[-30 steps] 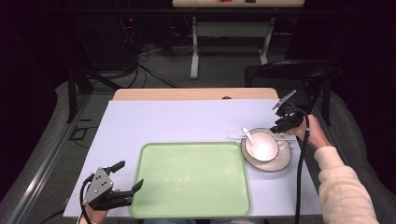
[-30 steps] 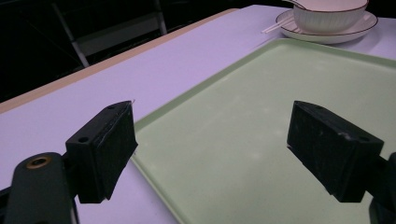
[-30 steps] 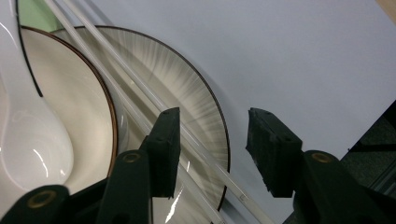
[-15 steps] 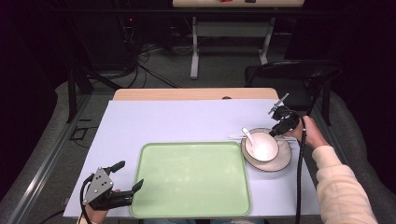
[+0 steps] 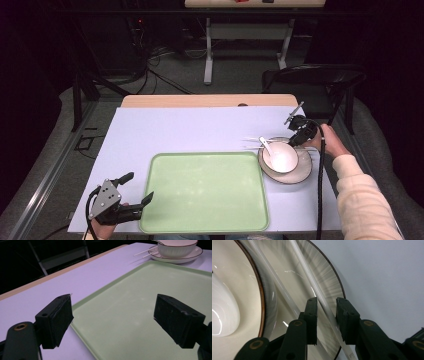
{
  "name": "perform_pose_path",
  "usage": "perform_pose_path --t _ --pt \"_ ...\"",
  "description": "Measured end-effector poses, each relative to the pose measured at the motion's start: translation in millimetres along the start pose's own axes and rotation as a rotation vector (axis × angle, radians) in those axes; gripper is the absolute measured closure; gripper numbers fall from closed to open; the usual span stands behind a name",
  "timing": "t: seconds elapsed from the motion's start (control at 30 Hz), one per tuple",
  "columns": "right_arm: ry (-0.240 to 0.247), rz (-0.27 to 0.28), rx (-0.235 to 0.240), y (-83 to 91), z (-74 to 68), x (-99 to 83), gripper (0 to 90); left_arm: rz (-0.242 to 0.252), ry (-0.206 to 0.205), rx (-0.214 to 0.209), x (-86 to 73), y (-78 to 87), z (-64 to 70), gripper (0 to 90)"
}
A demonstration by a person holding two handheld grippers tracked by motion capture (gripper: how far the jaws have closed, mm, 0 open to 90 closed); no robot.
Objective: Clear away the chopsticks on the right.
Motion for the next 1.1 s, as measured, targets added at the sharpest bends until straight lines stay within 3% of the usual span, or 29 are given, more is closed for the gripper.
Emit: perform_pose_path --t 0.67,1.1 --pt "0.065 0.026 -0.015 -4.4 -0.5 6.1 83.3 0.004 0.005 0.004 0.2 0.6 -0.7 15.6" --pt "0.067 0.065 -0.088 26.4 -4.6 9.3 83.4 0.005 0.004 0.000 0.7 0.3 0.3 15.6"
Point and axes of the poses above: each handheld gripper's, and its own axes: y roughly backward along the jaws, x roughly out of its top, z roughly to its right, the point moved 9 cm from there along -y, roughly forward along the jaws, and after that the axes turned 3 degrees about -y, right-handed, at the moved point
